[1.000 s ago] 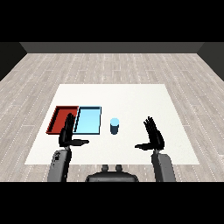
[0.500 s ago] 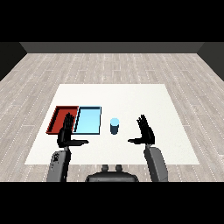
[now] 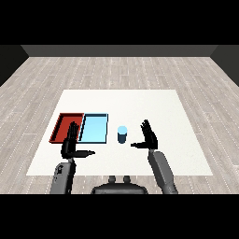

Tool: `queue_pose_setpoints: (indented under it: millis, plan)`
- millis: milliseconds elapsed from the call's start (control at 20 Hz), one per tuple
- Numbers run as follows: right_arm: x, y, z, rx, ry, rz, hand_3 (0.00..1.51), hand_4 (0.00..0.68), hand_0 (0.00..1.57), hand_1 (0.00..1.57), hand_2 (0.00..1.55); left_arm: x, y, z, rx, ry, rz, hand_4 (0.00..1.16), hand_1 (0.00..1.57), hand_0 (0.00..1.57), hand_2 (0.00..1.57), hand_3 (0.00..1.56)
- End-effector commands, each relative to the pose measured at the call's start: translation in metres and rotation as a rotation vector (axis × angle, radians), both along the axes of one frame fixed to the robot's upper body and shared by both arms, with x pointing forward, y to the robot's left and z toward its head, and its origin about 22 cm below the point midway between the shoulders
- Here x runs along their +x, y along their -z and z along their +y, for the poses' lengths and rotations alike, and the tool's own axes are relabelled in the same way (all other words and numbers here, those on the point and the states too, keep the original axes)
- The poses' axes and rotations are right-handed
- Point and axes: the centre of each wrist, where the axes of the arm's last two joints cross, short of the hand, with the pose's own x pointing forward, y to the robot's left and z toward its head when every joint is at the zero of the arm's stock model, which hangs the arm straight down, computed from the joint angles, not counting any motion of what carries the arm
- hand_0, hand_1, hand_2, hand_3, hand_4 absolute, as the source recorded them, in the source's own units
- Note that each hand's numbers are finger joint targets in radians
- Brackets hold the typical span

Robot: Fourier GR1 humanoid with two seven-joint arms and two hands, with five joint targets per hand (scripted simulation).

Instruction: Pick the blue can and put it in the blue box

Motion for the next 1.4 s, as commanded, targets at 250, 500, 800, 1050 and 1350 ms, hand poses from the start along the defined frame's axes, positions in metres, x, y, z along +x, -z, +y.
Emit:
queue_pose_setpoints:
  millis: [250, 500, 800, 1050, 1350]
  plan:
    - [0.009, 0.014, 0.031, 0.044, -0.044, 0.023, 0.00, 0.000, 0.00, 0.00, 0.00, 0.010, -0.013, -0.006, -0.011, 0.021, 0.009, 0.00, 0.00, 0.00, 0.00, 0.00]
    - [0.013, 0.020, 0.053, 0.000, -0.065, 0.028, 0.00, 0.000, 0.00, 0.00, 0.00, 0.010, -0.010, -0.015, -0.025, -0.008, 0.004, 0.00, 0.00, 0.00, 0.00, 0.00]
    - [0.036, 0.000, 0.071, -0.052, -0.080, 0.045, 0.00, 0.000, 0.00, 0.00, 0.00, 0.013, -0.019, 0.005, -0.020, 0.011, 0.013, 0.00, 0.00, 0.00, 0.00, 0.00]
    - [0.037, 0.027, 0.088, -0.082, -0.073, 0.055, 0.00, 0.000, 0.00, 0.00, 0.00, 0.009, -0.020, -0.002, -0.043, 0.002, -0.001, 0.00, 0.00, 0.00, 0.00, 0.00]
    - [0.049, 0.023, 0.095, -0.089, -0.085, 0.086, 0.00, 0.000, 0.00, 0.00, 0.00, -0.016, -0.011, 0.003, -0.023, 0.003, -0.001, 0.00, 0.00, 0.00, 0.00, 0.00]
